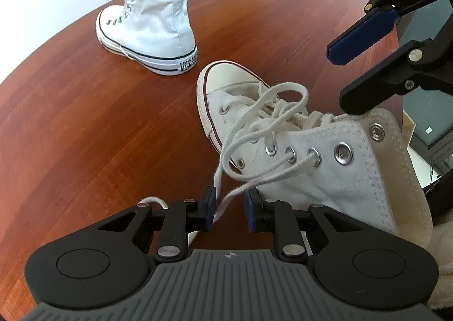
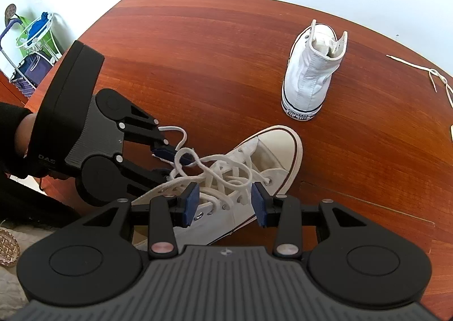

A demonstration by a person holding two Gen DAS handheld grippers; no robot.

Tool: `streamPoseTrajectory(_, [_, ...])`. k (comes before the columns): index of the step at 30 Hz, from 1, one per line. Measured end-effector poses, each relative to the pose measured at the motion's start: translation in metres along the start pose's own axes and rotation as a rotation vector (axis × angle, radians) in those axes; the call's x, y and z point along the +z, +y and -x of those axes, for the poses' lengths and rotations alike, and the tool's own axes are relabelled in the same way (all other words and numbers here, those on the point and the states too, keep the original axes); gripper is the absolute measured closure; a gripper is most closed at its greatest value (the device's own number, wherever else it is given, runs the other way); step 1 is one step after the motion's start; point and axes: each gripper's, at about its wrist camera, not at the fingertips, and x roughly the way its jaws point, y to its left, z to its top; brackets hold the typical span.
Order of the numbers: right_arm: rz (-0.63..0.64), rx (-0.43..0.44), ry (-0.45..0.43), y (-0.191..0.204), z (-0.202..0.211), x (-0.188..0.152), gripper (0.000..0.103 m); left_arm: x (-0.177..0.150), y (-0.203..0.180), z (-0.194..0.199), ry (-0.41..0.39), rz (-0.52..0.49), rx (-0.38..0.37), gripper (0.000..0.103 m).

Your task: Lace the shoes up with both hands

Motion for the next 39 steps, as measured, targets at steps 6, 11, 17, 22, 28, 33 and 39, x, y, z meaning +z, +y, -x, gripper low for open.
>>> streamPoseTrajectory(6, [0.013, 0.001, -0.008, -0.002, 0.001, -0.002, 0.061, -0.015, -0.004, 0.003, 0.036, 0.025, -0.028, 0.079])
streamPoseTrajectory(11, [0.023, 0.004, -0.010, -0.006, -0.001, -0.003, 0.061, -0.029, -0.010, 0.006, 0.069, 0.041, -0.046, 0.077])
streamPoseTrajectory(17, [0.035, 0.008, -0.011, -0.007, 0.000, -0.005, 0.061, -0.045, -0.015, 0.010, 0.105, 0.064, -0.067, 0.077])
streamPoseTrajectory(22, [0.044, 0.015, -0.013, -0.007, 0.001, -0.006, 0.061, -0.052, -0.017, 0.016, 0.113, 0.100, -0.063, 0.077])
streamPoseTrajectory(28, [0.051, 0.022, -0.018, -0.008, 0.001, -0.008, 0.061, -0.060, -0.014, 0.024, 0.130, 0.149, -0.053, 0.076])
streamPoseTrajectory(33, [0.050, 0.025, -0.023, -0.008, 0.002, -0.009, 0.061, -0.067, -0.014, 0.033, 0.126, 0.168, -0.026, 0.076])
streamPoseTrajectory(39, [0.043, 0.025, -0.028, -0.008, 0.002, -0.010, 0.061, -0.067, -0.011, 0.039, 0.134, 0.181, -0.009, 0.076])
